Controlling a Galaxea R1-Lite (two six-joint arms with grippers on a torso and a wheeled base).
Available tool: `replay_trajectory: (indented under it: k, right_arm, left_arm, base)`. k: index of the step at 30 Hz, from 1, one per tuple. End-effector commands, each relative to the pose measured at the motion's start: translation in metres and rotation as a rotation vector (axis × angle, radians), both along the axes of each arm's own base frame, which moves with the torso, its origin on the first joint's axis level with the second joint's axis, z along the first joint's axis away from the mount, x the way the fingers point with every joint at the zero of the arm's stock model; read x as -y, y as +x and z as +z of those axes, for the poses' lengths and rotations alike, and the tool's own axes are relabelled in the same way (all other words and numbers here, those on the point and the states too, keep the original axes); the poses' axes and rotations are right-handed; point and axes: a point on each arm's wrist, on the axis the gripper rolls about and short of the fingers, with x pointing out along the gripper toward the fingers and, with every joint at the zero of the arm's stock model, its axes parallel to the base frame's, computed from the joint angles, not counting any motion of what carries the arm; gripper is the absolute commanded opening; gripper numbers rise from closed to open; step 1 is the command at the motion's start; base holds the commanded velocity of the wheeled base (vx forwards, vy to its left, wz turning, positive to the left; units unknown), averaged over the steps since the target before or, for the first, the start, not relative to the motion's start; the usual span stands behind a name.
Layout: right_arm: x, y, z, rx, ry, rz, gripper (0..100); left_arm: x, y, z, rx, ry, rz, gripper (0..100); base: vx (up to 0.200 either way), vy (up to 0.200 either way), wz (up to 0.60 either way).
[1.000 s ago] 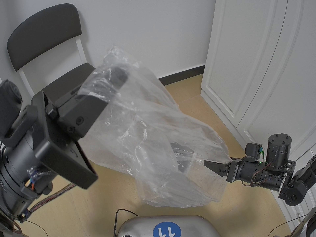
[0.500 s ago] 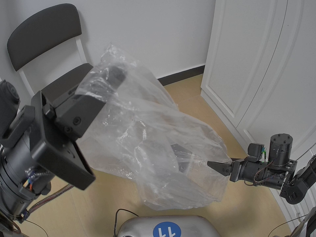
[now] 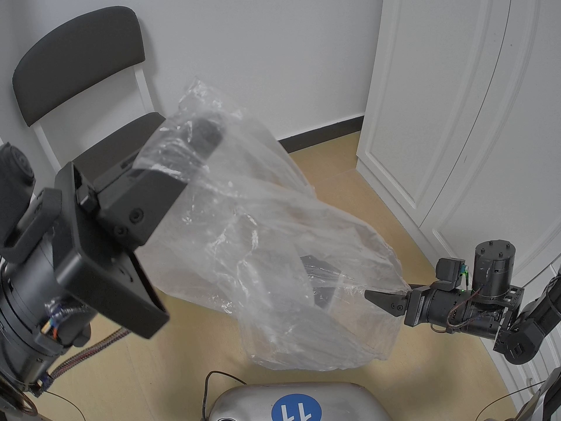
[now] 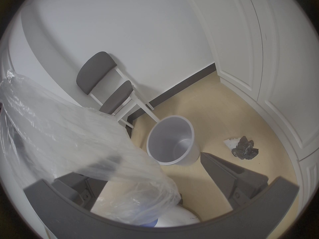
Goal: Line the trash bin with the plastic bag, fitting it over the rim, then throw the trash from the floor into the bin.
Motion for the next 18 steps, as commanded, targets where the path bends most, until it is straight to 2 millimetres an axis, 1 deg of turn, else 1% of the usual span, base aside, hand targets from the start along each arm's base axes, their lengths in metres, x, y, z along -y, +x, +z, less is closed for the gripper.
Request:
replay_trajectory:
  k: [1,10,18]
  right_arm:
    - [-0.0042,-0.0009,-0.0009,-0.003,0.001,0.018,0]
    - [-0.008,0.0011,-0.0032,0.062,0.036,0.017,0]
    - [-0.0102,0.0046,-0.0074,0.09,0.029,-0.033,0]
  left_arm:
    - [0.0013,0.0008,-0.0014,-0.003,0.006,-0.002,0]
    - [0.0027,0.0017,-0.0028,-0.008,0.012,0.0,0]
    - [0.0029,0.0022,-0.0057,-0.017,0.025,0.001,0]
  base:
    - [0.0,0.0,0.0]
    - [0.0,0.0,0.0]
    - [0.0,0.0,0.0]
